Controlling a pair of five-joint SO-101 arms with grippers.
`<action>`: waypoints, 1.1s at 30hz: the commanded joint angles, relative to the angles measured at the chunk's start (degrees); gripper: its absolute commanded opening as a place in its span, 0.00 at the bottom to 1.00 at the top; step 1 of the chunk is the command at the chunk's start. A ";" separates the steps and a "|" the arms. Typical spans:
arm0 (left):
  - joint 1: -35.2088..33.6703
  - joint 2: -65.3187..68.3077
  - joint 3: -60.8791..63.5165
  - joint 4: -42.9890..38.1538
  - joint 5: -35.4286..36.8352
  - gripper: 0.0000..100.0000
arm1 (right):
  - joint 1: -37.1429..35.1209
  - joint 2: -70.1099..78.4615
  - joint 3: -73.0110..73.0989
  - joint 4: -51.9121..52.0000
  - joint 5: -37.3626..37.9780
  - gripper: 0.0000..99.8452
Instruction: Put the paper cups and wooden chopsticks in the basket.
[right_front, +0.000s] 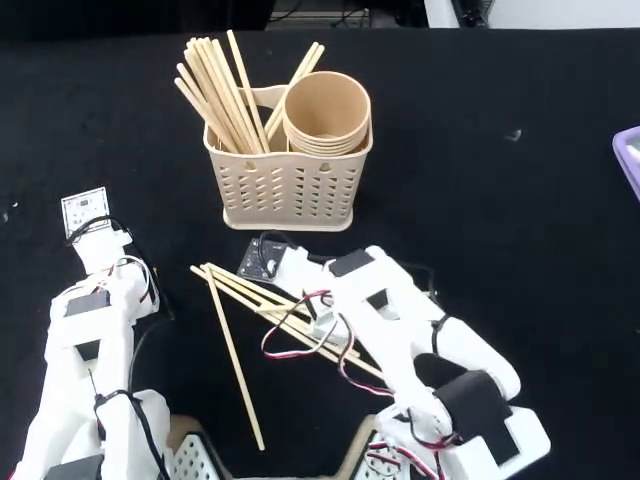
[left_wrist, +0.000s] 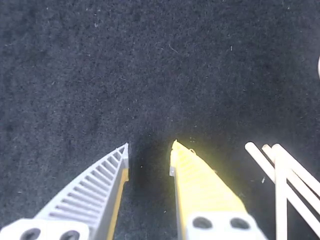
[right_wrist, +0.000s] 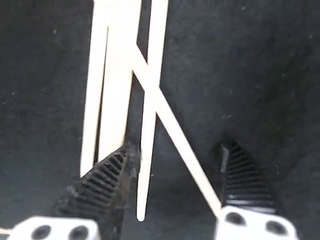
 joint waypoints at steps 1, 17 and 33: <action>0.31 -0.35 -0.48 -0.88 0.26 0.14 | -0.62 0.84 -1.71 -1.67 0.35 0.06; 0.31 -0.26 -0.66 -0.88 0.26 0.14 | 7.47 0.84 -1.71 -1.32 4.13 0.01; 0.31 -0.35 -0.75 -0.88 0.26 0.14 | 7.12 -44.00 -1.80 22.15 0.97 0.01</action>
